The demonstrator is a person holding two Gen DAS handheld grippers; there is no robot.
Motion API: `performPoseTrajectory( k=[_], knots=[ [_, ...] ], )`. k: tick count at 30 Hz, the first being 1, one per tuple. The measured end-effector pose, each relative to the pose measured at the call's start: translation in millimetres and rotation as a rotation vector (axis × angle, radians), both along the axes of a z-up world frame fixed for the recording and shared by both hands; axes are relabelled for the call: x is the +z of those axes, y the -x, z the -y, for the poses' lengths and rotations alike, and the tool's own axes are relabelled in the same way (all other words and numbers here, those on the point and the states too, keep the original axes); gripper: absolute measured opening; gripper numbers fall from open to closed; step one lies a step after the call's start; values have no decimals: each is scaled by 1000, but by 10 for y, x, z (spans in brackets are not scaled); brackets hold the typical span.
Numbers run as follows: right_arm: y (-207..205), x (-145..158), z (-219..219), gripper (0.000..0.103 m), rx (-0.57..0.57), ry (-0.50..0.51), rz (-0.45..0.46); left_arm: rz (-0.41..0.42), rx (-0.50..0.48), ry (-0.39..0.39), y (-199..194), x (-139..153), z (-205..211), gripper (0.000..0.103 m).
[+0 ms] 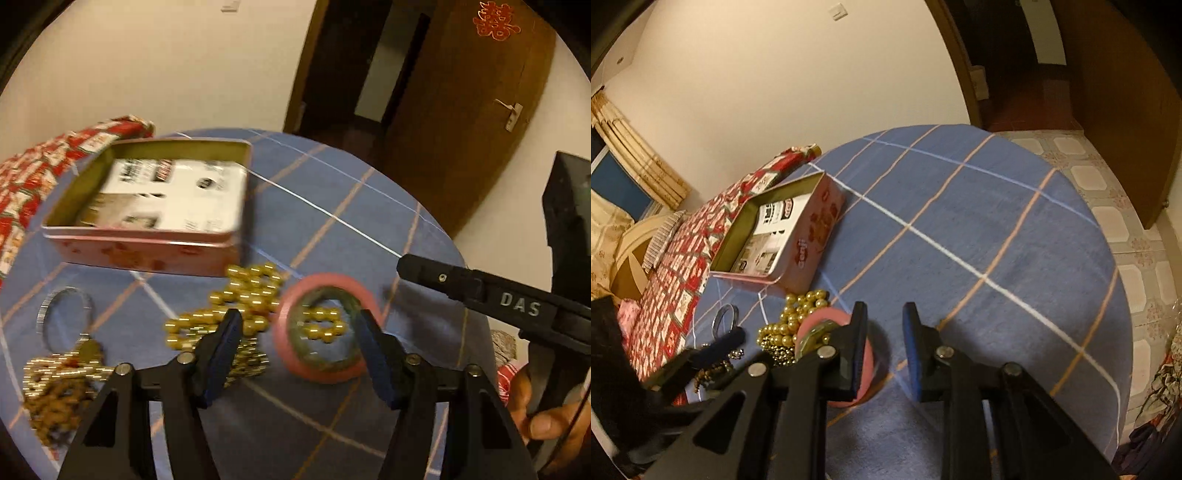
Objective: Organize jewelry
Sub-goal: 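Grasp the green jade bangle with the left tool while the right tool holds the pink bangle, then carry the jade bangle in the left tool and pink bangle in the right tool over the tin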
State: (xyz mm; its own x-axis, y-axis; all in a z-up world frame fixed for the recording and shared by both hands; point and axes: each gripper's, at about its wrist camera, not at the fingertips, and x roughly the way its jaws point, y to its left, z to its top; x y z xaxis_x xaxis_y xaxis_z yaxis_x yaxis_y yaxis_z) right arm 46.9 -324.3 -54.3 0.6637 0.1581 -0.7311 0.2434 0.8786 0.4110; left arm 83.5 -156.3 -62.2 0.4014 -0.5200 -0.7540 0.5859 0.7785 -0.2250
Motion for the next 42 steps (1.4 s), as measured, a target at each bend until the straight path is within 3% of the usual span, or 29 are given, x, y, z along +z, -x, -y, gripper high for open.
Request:
performPoseTrajectory(
  k=[2, 3, 6, 7, 13, 19, 22, 24, 26, 29, 31, 32, 35, 37, 42],
  knots=[
    [47, 6, 58, 25, -17, 0, 3, -21, 0, -30, -29, -92, 68, 28],
    [68, 2, 90, 25, -25, -8, 5, -17, -8, -39, -24, -133, 96, 19],
    [118, -8, 176, 25, -43, -15, 5, -10, -36, -42, 4, -163, 126, 14],
    [129, -14, 199, 25, -48, -20, 4, -3, -35, -33, 10, -140, 106, 5],
    [144, -34, 248, 25, -54, -31, 9, 96, 16, 70, 13, 297, -249, 5],
    [110, -20, 98, 25, 10, -42, 21, 124, 92, 96, -23, 407, -534, 5],
    [73, -22, -107, 36, 82, -19, 14, 120, 126, 109, -26, 412, -664, 5],
    [48, -43, -284, 51, 135, 38, -7, 124, 131, 101, -26, 397, -696, 6],
    [24, -95, -429, 51, 172, 82, -38, 129, 140, 88, -2, 383, -726, 6],
    [-1, -231, -555, 46, 180, 159, -110, 120, 145, 87, 12, 363, -776, 6],
    [8, -260, -609, 33, 182, 221, -114, 118, 155, 80, 30, 355, -811, 6],
    [14, -262, -617, 15, 175, 246, -117, 120, 159, 79, 43, 359, -831, 6],
    [65, -229, -550, 14, 174, 174, -109, 128, 170, 91, 76, 396, -906, 6],
    [122, -109, -553, 14, 166, 208, -69, 134, 187, 102, 84, 421, -971, 6],
    [169, 289, -519, 14, 158, 167, 45, 159, 225, 110, 97, 492, -1104, 6]
  ],
)
